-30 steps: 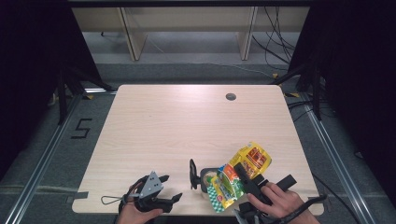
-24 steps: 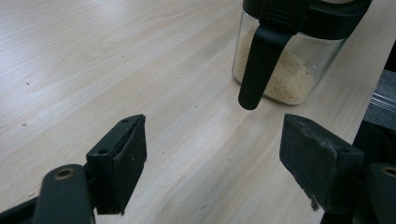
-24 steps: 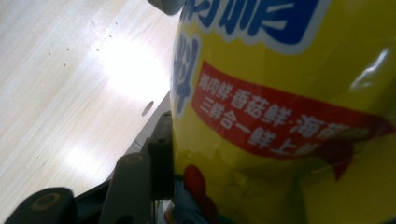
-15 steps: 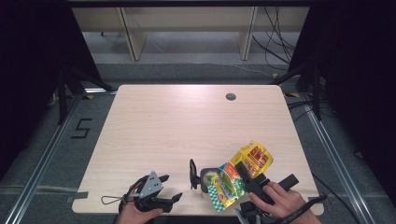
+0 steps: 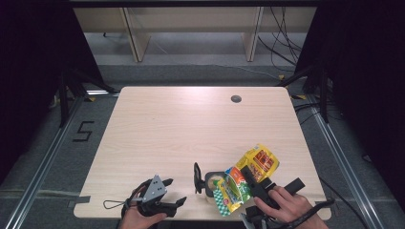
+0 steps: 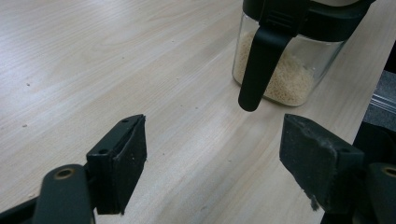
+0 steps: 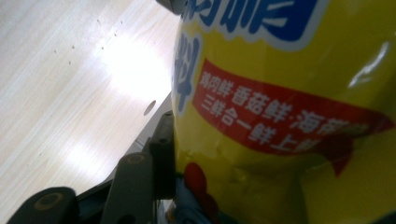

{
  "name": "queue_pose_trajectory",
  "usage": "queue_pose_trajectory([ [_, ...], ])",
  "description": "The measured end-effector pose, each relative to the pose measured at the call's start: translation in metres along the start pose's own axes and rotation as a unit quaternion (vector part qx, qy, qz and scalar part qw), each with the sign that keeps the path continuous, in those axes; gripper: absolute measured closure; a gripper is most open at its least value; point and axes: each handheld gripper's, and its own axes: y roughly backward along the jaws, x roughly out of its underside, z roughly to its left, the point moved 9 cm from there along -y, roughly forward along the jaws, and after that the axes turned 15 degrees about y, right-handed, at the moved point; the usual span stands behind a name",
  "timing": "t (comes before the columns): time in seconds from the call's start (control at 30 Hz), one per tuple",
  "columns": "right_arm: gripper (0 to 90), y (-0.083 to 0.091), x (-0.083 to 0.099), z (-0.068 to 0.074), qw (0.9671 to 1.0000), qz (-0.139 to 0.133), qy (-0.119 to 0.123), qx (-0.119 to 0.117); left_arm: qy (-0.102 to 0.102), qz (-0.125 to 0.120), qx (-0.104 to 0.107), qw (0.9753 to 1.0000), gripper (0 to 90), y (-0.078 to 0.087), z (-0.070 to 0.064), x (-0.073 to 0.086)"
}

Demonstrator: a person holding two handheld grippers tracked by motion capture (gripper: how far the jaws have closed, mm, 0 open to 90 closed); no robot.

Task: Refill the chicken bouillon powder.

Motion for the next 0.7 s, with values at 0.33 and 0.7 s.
queue_pose_trajectory([
  [0.33,55.9,-0.0006,-0.0038,-0.0025,0.9998,-0.006,-0.008,0.019,0.002,0.003,0.0,1.0,22.8,0.0003,0.0005,0.0003],
  [0.7,56.3,0.0012,0.0001,-0.0002,1.0,-0.003,-0.005,-0.001,0.001,0.005,-0.004,1.0,22.8,0.0009,0.0016,0.0004],
])
